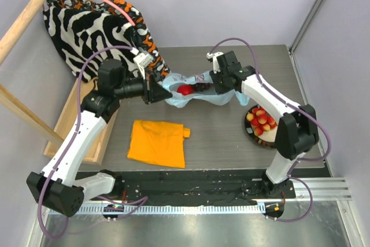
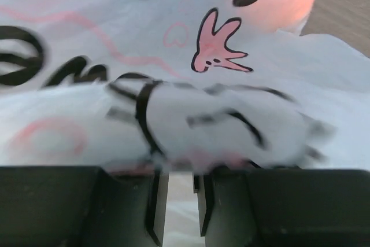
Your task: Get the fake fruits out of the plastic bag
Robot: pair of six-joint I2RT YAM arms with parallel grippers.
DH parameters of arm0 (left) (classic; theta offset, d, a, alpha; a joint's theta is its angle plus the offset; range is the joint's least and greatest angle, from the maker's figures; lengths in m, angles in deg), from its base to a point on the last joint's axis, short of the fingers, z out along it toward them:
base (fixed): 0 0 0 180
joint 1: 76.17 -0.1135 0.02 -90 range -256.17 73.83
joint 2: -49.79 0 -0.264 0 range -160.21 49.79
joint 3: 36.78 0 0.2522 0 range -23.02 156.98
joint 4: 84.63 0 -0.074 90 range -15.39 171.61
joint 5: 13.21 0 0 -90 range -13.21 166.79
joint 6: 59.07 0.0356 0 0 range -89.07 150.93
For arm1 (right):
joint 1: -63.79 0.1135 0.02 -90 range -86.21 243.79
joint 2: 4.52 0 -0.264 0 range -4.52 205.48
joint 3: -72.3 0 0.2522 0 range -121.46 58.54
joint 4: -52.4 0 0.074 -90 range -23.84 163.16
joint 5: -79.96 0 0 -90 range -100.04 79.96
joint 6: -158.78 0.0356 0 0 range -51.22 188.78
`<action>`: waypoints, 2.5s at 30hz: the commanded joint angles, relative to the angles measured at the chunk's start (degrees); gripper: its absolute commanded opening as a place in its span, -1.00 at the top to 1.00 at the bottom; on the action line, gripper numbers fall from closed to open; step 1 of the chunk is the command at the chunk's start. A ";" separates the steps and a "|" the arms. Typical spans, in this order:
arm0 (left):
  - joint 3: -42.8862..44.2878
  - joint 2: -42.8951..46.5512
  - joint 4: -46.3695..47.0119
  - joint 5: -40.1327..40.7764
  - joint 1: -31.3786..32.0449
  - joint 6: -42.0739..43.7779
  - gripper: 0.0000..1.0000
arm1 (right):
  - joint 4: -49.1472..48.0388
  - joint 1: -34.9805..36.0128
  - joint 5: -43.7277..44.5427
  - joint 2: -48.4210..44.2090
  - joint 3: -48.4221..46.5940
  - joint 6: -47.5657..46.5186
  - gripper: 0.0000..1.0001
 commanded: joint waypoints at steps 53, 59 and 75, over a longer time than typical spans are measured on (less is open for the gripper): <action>-13.46 -6.56 -2.37 14.83 -0.50 8.11 1.00 | -3.74 13.35 -9.26 30.10 -35.32 3.78 0.62; -14.07 -6.48 -1.67 15.09 -0.50 7.94 1.00 | -3.21 13.44 -11.81 20.79 -24.69 1.76 0.95; -13.72 -5.69 -2.01 11.67 -0.50 8.64 1.00 | -3.73 13.35 -5.94 23.23 -27.82 8.43 -0.50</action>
